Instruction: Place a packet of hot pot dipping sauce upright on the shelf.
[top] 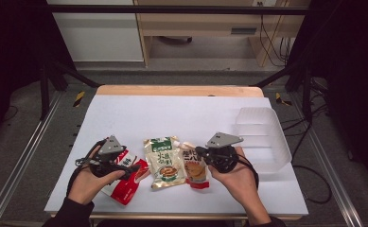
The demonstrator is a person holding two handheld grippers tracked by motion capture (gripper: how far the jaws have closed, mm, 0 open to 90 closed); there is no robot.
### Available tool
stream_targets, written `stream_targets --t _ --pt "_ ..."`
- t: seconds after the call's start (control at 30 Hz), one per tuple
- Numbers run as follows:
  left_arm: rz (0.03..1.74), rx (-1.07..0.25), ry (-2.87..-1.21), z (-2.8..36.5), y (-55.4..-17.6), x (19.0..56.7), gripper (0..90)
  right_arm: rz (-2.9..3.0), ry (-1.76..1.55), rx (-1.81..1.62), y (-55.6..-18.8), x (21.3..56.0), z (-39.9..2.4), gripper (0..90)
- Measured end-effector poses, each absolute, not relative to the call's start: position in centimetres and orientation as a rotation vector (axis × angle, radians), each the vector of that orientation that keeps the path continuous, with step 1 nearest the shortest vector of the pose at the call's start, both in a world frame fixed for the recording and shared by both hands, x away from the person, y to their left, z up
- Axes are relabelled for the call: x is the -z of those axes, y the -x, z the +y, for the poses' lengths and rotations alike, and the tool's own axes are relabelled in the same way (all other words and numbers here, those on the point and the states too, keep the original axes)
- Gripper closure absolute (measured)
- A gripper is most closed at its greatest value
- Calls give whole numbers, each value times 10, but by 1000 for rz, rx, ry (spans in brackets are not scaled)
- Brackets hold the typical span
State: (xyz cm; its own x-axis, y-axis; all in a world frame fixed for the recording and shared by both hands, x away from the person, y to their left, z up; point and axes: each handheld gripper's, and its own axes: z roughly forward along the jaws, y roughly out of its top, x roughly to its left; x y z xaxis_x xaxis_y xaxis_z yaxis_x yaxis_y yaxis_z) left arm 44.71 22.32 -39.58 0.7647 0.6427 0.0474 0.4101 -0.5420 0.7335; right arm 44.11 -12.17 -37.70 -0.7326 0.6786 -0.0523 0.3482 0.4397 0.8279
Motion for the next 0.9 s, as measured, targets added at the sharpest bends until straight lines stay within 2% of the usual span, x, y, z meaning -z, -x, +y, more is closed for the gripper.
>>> stream_targets --t 0.23,0.47,0.63,0.77,0.83,0.9 --pt "624 -331 -2234 193 -447 380 207 2372 -731 -1239 -429 363 -99 900" --pt "546 -289 -2226 176 -455 363 233 2380 -657 -1273 -430 352 -92 900" --pt "509 -287 -2230 165 -464 353 288 2399 -627 -1292 -433 347 -84 900" --pt "496 -258 -2250 160 -472 350 386 2410 -607 -1317 -435 346 -78 900" --pt "488 -249 -2251 160 -473 350 466 2414 -605 -1318 -435 346 -77 900" --pt "485 -242 -2248 161 -474 350 485 2417 -600 -1320 -436 345 -75 900"
